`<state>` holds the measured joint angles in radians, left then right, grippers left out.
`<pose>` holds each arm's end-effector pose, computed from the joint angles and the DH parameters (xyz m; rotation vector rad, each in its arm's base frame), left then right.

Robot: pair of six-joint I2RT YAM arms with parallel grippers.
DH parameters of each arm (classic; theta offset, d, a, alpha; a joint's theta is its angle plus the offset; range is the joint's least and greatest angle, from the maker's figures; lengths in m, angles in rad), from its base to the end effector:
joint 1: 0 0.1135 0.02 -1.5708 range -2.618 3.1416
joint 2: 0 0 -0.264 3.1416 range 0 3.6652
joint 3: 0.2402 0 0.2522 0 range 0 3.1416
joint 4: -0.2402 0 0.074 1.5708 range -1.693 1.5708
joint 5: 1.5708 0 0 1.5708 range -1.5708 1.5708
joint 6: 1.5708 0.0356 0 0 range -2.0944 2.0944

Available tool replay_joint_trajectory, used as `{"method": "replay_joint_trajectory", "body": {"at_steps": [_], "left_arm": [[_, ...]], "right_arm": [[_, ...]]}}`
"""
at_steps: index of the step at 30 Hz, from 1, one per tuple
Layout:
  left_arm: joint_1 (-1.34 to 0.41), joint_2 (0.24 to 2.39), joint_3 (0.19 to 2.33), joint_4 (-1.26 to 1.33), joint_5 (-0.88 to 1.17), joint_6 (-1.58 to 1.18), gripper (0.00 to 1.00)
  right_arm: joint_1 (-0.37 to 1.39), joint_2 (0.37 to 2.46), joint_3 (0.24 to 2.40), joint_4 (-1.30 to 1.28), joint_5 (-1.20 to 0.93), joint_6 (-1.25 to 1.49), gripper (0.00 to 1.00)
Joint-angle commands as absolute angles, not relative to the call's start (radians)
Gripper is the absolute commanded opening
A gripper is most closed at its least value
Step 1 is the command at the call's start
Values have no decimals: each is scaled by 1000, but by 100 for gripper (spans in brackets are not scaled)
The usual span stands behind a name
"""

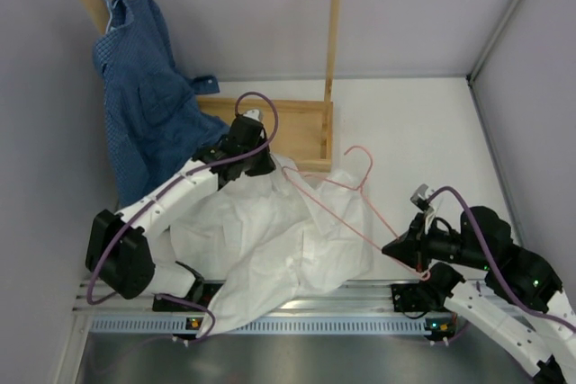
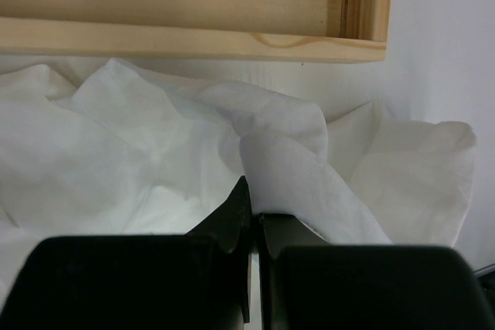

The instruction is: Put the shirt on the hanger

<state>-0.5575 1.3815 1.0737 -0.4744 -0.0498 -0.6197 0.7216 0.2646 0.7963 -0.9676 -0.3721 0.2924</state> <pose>0.2552 -0.1570 0.2785 -0.0999 2.4096 -0.5071 0.0238 0.0382 0.3132 -0.6967 2.0079 1.0003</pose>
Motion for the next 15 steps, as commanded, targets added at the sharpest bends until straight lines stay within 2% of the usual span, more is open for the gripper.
{"method": "replay_joint_trajectory", "body": {"at_steps": [1,9,12,15], "left_arm": [[-552,1399,1130,-463,-49,-614,0],[-554,1420,1147,-463,-32,-580,0],[-554,1393,1121,-463,-17,-589,0],[-552,1368,1083,-462,-6,-578,0]], "right_arm": [[713,328,805,-974,-411,301,0],[713,437,802,-927,-393,299,0],[712,483,813,-908,-246,314,0],[712,520,828,-875,-193,321,0]]}}
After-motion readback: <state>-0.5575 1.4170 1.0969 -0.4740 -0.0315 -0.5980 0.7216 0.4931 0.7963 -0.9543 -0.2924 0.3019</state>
